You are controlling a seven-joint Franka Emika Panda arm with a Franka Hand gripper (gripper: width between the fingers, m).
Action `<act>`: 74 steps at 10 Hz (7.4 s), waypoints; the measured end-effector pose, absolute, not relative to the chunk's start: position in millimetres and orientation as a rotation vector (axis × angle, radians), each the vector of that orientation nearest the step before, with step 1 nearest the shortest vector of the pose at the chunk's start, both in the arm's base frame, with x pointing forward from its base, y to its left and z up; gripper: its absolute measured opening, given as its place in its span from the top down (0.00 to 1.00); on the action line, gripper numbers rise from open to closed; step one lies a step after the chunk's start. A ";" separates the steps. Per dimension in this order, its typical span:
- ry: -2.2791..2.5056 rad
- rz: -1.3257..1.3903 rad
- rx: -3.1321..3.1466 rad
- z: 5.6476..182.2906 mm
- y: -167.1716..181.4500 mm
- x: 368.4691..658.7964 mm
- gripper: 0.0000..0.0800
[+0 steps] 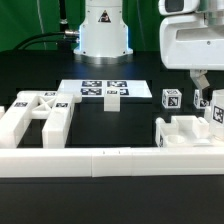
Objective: Assemble chair
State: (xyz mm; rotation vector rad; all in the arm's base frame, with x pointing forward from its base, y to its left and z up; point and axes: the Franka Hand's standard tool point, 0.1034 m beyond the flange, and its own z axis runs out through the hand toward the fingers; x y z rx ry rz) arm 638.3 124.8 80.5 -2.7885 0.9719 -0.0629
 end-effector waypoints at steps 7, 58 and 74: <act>-0.245 -0.161 -3.094 83.4 120.3 644.7 0.19; 0.574 -0.110 -3.019 81.0 119.7 649.6 0.64; 0.937 -0.075 -2.896 78.8 119.1 646.2 0.19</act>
Offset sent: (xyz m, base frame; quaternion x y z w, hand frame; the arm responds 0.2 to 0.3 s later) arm 0.0087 -0.0079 0.0097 -0.0909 0.0297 -0.2744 0.9569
